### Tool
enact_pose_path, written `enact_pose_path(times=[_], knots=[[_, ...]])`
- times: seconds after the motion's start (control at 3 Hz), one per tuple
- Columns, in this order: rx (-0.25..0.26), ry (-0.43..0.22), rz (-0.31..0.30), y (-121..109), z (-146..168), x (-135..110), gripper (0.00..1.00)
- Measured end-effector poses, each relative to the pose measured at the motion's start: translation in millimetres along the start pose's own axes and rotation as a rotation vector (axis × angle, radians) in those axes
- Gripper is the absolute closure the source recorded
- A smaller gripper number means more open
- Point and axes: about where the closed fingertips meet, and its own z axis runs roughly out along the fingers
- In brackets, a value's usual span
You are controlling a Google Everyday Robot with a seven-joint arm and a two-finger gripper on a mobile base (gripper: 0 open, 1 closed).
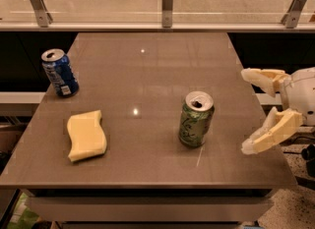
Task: Pick green can
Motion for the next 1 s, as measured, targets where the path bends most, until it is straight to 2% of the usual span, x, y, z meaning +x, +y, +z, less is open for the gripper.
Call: enact_pose_path(times=[0.33,1.0], knots=[[-0.028,-0.076,0.015,10,21,8,0.0],[-0.021,-0.244,0.017,21,56,8,0.0]])
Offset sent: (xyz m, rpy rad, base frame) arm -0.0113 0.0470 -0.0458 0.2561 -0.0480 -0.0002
